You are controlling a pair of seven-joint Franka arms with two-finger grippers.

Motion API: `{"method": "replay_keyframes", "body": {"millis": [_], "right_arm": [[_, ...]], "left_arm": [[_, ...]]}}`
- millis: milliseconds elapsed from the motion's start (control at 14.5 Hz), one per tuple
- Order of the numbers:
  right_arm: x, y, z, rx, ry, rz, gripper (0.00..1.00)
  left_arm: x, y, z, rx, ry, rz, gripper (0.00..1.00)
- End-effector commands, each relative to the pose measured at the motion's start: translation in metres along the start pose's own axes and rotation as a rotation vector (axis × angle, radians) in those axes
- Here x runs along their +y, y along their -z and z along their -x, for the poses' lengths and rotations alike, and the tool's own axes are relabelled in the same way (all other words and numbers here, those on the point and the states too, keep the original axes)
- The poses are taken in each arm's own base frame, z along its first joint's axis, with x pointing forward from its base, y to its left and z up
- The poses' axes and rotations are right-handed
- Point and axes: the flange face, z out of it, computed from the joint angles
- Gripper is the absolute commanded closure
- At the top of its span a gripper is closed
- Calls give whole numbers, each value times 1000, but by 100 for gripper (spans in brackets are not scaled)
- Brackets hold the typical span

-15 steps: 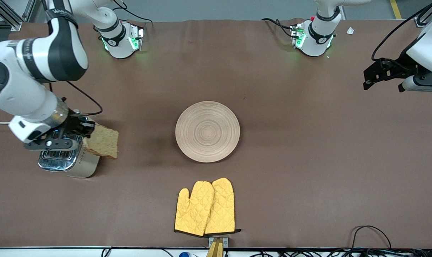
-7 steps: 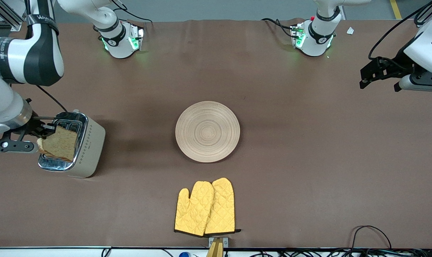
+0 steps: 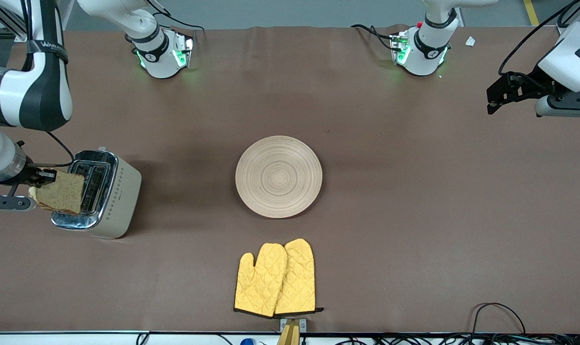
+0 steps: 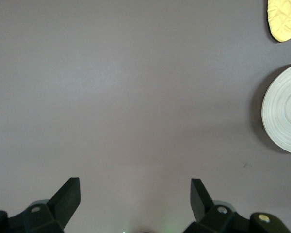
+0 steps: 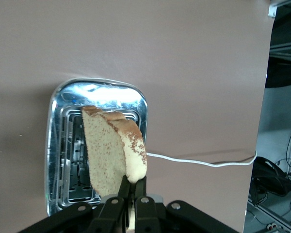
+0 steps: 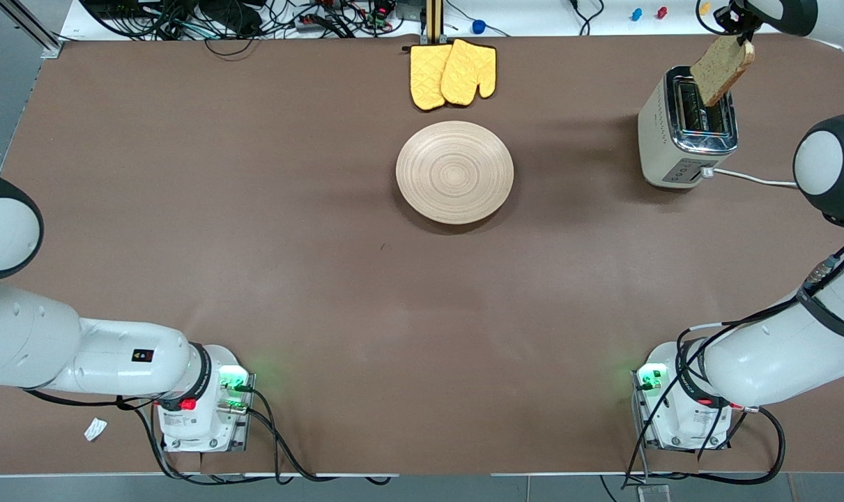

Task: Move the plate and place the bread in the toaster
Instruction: 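Lower the bread into the toaster slot with the right gripper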

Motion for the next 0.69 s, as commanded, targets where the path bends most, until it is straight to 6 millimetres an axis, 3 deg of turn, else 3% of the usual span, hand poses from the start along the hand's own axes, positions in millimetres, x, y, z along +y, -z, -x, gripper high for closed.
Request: {"method": "replay_keyframes", "body": {"millis": [0,413,619], "right_arm": [[0,-8,4,-50,-4,10,100],[-24,-20,8,-103,-67,-17,100],[-39,-17,9,-106,-95,-36,100]], "left_arm": [[-5,1,13,-4,-7,-40,0],[-11,1,13,5,6,-49,0],[-14,4,11,15,6,-51,0]]}}
